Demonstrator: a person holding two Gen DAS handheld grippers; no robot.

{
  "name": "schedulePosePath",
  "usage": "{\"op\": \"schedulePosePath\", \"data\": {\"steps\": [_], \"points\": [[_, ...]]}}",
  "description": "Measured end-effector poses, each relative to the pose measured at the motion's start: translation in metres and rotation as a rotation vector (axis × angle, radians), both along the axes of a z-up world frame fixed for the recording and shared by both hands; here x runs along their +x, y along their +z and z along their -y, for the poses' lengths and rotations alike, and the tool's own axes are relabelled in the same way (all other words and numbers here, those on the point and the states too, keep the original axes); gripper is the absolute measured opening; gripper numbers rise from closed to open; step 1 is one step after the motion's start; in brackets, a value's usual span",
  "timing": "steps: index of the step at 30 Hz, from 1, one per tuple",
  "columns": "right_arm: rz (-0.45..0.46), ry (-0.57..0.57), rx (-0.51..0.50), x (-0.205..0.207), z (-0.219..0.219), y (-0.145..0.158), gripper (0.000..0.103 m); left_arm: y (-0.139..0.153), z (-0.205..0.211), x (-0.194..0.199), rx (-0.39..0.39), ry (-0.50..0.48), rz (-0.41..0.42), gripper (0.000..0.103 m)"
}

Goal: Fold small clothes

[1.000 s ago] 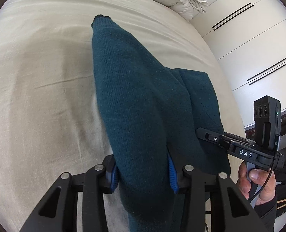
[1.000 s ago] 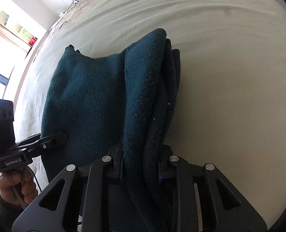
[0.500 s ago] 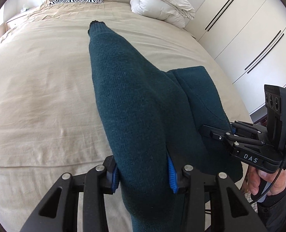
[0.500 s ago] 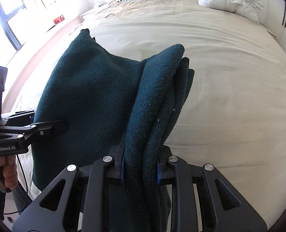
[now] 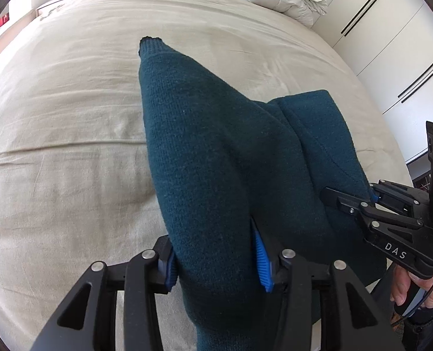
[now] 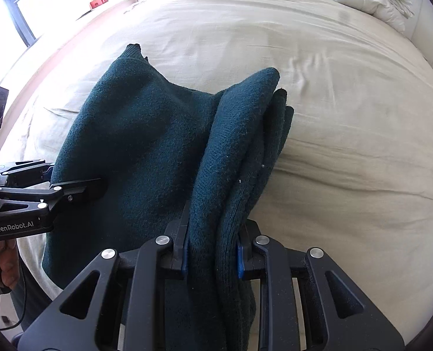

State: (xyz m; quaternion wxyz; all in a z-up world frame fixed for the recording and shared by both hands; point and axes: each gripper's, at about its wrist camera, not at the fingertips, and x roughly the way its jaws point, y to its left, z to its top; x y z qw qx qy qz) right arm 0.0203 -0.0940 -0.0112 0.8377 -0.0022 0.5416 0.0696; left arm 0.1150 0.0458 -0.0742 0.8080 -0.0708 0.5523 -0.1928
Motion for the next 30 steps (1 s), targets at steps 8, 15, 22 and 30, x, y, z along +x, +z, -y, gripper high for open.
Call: {"op": "schedulePosePath", "data": {"steps": [8, 15, 22, 30], "points": [[-0.047, -0.063, 0.187, 0.006, 0.014, -0.039, 0.025, -0.023, -0.029, -0.004, -0.092, 0.008, -0.023, 0.060], [-0.032, -0.128, 0.466, 0.006, 0.058, -0.064, 0.044, -0.030, -0.044, -0.005, -0.169, 0.026, -0.007, 0.068], [-0.017, -0.264, 0.708, 0.000, 0.109, -0.091, 0.050, -0.029, -0.059, -0.025, -0.230, 0.073, 0.058, 0.070], [0.030, -0.391, 0.702, -0.032, 0.147, -0.085, 0.052, -0.001, -0.080, -0.055, -0.203, 0.152, 0.193, 0.072]]}}
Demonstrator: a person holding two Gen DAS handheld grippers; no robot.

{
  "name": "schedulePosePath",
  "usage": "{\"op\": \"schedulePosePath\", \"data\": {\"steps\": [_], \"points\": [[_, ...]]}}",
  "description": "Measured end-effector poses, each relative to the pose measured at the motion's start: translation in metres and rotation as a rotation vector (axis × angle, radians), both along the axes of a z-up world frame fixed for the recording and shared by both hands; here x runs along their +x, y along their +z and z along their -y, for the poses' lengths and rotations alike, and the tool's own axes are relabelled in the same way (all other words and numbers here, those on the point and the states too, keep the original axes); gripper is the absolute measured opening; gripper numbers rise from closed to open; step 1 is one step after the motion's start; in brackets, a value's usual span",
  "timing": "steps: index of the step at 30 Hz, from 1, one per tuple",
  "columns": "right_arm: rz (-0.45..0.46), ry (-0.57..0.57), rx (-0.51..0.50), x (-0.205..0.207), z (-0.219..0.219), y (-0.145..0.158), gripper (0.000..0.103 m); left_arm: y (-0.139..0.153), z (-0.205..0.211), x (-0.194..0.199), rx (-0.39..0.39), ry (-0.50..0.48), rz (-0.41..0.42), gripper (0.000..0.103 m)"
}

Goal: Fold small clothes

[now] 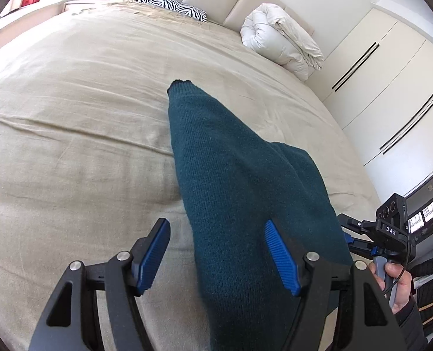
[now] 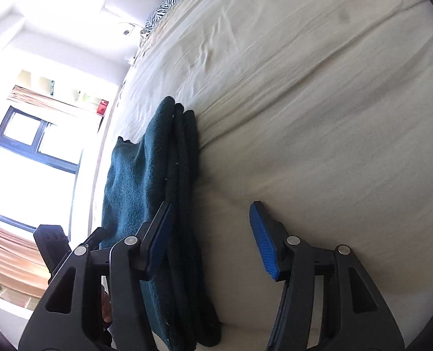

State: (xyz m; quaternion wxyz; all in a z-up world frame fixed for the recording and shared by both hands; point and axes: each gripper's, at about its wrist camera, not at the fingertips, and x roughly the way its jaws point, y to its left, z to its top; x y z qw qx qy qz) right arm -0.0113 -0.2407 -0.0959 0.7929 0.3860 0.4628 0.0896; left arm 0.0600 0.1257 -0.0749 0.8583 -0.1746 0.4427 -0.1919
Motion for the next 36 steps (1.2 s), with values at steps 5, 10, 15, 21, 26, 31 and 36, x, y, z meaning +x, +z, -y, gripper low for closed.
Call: {"op": "schedulePosePath", "data": {"steps": [5, 10, 15, 21, 26, 31, 36], "points": [[0.077, -0.062, -0.095, -0.027, 0.006, 0.030, 0.054, 0.044, -0.006, -0.037, 0.095, 0.038, 0.190, 0.092], [0.285, -0.098, -0.304, -0.060, -0.015, 0.104, 0.055, 0.108, 0.009, -0.080, 0.239, 0.094, 0.441, 0.103], [0.557, -0.198, -0.532, -0.100, -0.046, 0.187, 0.095, 0.172, 0.022, -0.105, 0.236, 0.083, 0.571, 0.103], [0.756, -0.264, -0.701, -0.138, -0.078, 0.254, 0.103, 0.217, 0.031, -0.130, 0.242, 0.096, 0.651, 0.103], [0.740, -0.140, -0.717, -0.145, -0.099, 0.271, 0.103, 0.206, 0.038, -0.129, 0.319, 0.149, 0.602, 0.103], [0.555, -0.095, -0.716, -0.135, -0.115, 0.251, 0.103, 0.167, 0.037, -0.109, 0.351, 0.211, 0.387, 0.103], [0.367, -0.047, -0.768, -0.122, -0.130, 0.211, 0.103, 0.120, 0.040, -0.095, 0.413, 0.234, 0.225, 0.103]]}}
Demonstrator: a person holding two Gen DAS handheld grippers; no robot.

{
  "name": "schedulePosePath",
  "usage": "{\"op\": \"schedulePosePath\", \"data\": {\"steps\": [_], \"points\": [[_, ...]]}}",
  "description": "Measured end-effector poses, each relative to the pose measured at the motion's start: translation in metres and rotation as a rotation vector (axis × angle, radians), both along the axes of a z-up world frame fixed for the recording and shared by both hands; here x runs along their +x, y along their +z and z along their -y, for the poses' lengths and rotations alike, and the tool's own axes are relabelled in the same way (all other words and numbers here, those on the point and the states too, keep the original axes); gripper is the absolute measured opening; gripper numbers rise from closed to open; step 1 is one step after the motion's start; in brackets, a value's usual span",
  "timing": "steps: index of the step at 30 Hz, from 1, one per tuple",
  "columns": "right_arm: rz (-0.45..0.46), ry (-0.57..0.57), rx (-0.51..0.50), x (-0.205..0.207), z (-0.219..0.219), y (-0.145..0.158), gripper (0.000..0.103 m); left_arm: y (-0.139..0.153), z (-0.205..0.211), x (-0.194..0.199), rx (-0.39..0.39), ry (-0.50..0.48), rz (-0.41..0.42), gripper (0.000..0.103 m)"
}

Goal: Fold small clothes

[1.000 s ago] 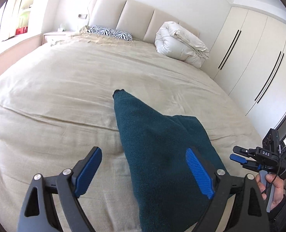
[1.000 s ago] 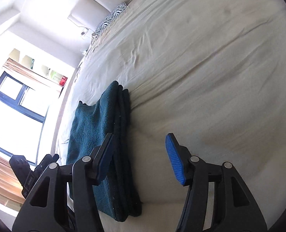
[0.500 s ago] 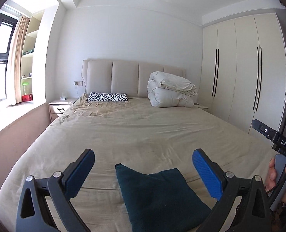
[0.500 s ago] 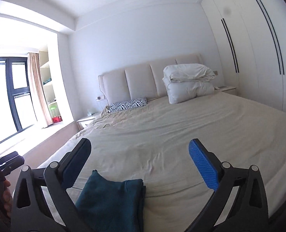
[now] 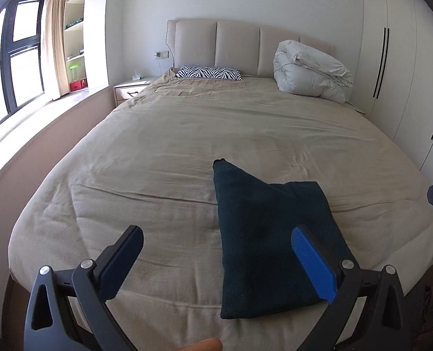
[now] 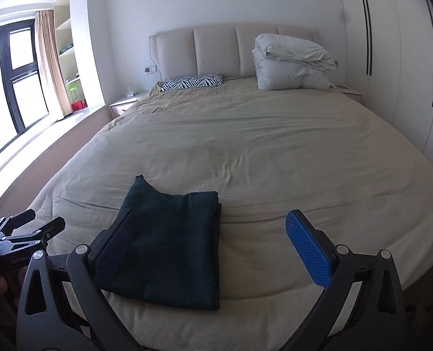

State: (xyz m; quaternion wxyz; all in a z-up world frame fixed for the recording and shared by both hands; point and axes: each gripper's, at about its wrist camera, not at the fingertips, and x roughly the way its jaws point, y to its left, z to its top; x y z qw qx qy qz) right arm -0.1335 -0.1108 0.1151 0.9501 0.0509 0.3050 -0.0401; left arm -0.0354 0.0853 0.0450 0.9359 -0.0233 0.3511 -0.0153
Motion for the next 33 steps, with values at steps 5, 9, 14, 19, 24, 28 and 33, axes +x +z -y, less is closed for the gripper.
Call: {"op": "schedulePosePath", "data": {"steps": [5, 9, 14, 19, 24, 28, 33], "points": [[-0.134, -0.025, 0.068, 0.011, -0.001, -0.044, 0.103, -0.032, 0.006, 0.005, 0.031, 0.026, -0.094, 0.103], [-0.210, -0.029, 0.036, 0.019, -0.006, -0.076, 0.103, -0.043, 0.008, 0.008, 0.017, 0.019, -0.129, 0.103], [-0.248, -0.013, 0.033, 0.023, -0.012, -0.099, 0.103, -0.052, 0.013, 0.008, 0.029, 0.004, -0.155, 0.103], [-0.253, -0.003, 0.013, 0.023, -0.016, -0.101, 0.103, -0.055, 0.015, 0.008, 0.037, -0.001, -0.158, 0.103], [-0.254, 0.002, 0.013, 0.024, -0.014, -0.096, 0.103, -0.058, 0.013, 0.008, 0.039, 0.005, -0.158, 0.103], [-0.256, 0.001, 0.013, 0.025, -0.015, -0.096, 0.103, -0.059, 0.013, 0.009, 0.043, 0.007, -0.155, 0.103], [-0.262, 0.004, 0.014, 0.027, -0.014, -0.096, 0.103, -0.060, 0.012, 0.009, 0.042, 0.006, -0.154, 0.103]]}}
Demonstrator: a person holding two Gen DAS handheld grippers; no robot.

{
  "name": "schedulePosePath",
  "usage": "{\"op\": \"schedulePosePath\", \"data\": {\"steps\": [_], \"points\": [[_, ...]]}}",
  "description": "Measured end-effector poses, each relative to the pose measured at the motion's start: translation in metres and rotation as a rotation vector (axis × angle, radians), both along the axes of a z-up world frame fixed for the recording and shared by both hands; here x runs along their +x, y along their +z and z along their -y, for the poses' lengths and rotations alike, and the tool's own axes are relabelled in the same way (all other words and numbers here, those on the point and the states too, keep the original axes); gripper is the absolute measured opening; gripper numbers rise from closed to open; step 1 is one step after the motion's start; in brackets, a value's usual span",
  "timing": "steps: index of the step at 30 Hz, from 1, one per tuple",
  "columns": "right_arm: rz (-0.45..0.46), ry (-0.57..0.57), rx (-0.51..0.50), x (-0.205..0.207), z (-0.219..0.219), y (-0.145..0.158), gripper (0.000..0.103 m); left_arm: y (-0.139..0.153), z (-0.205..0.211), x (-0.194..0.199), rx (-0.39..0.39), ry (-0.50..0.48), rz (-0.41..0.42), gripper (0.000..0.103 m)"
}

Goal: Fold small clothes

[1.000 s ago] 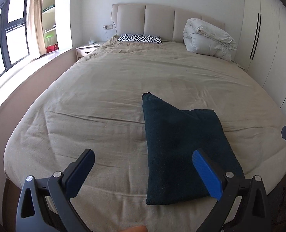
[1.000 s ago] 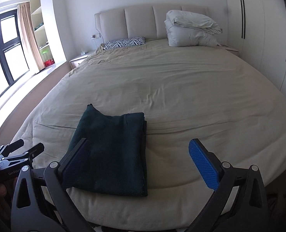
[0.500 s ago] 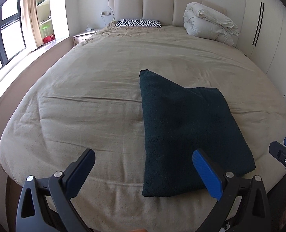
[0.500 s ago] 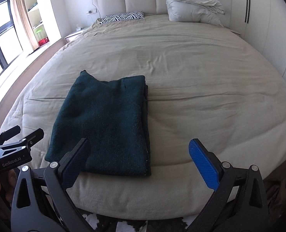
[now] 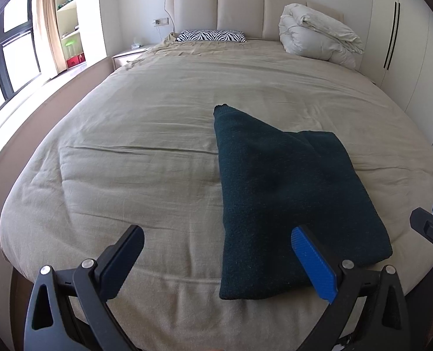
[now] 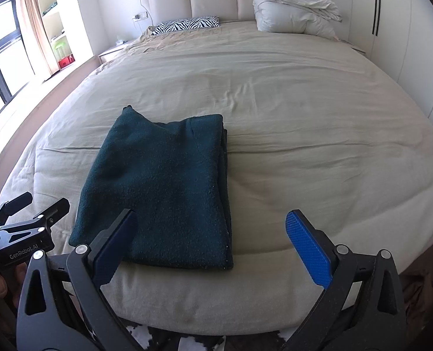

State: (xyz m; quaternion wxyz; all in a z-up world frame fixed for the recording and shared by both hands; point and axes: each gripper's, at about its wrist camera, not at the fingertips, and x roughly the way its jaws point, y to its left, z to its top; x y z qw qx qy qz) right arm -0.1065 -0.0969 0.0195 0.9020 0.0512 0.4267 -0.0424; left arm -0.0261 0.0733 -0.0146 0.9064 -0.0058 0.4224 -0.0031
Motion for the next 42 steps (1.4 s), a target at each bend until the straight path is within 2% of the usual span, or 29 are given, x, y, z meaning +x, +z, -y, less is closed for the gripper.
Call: {"op": "schedulePosePath", "data": {"steps": [42], "points": [[-0.021, 0.006, 0.003, 0.0025, -0.0050, -0.0092, 0.103, -0.0064, -0.0046, 0.0030, -0.002, 0.002, -0.014, 0.103]]}}
